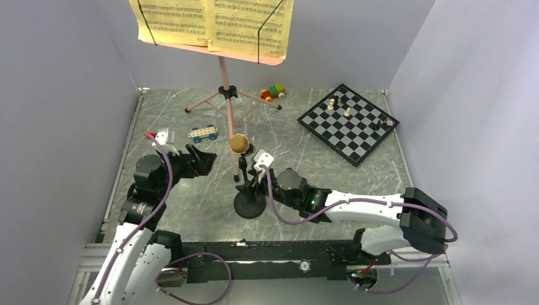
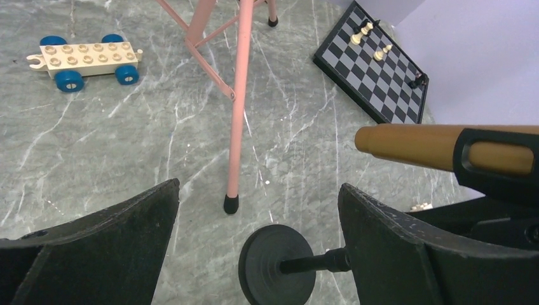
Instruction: Pack up the instrument practice props
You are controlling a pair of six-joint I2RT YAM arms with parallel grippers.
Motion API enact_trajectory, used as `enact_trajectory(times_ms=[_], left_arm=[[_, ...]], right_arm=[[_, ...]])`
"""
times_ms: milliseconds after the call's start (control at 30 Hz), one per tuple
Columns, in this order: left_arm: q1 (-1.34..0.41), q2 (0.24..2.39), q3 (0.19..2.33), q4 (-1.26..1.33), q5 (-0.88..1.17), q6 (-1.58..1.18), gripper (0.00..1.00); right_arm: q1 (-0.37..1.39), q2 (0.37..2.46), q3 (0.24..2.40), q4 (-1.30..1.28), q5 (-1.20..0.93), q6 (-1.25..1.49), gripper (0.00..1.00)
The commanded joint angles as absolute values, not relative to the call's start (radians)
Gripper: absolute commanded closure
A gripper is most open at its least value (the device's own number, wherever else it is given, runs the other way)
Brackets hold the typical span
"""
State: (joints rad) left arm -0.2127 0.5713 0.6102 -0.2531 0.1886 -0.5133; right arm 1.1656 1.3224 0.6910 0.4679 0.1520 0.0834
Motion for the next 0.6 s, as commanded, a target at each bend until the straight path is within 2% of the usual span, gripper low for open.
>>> enact_trajectory(times_ms=[0,200,333,567], left_arm=[[-0.209,0.555,0.591,-0.167,0.240,-0.493,0.01],[-0.211,0.545,0.591,-0.115,0.315,-0.466,0.01],[-0.266,0.549,0.560,-0.011,0.438,-0.441,0.01],[-0.455,0.525,0.519,0.034,0.353,-0.346,0.03]], right_arm=[[1.169,1.270,0.699,0.439,0.206,0.133,0.29],[1.169,1.159,0.684,0.296,0.269,0.162,0.16],[1.166,1.029,0.633,0.186,0.338,0.206,0.14],[1.098,0.870,0.551,0.080,0.351,0.315,0.13]])
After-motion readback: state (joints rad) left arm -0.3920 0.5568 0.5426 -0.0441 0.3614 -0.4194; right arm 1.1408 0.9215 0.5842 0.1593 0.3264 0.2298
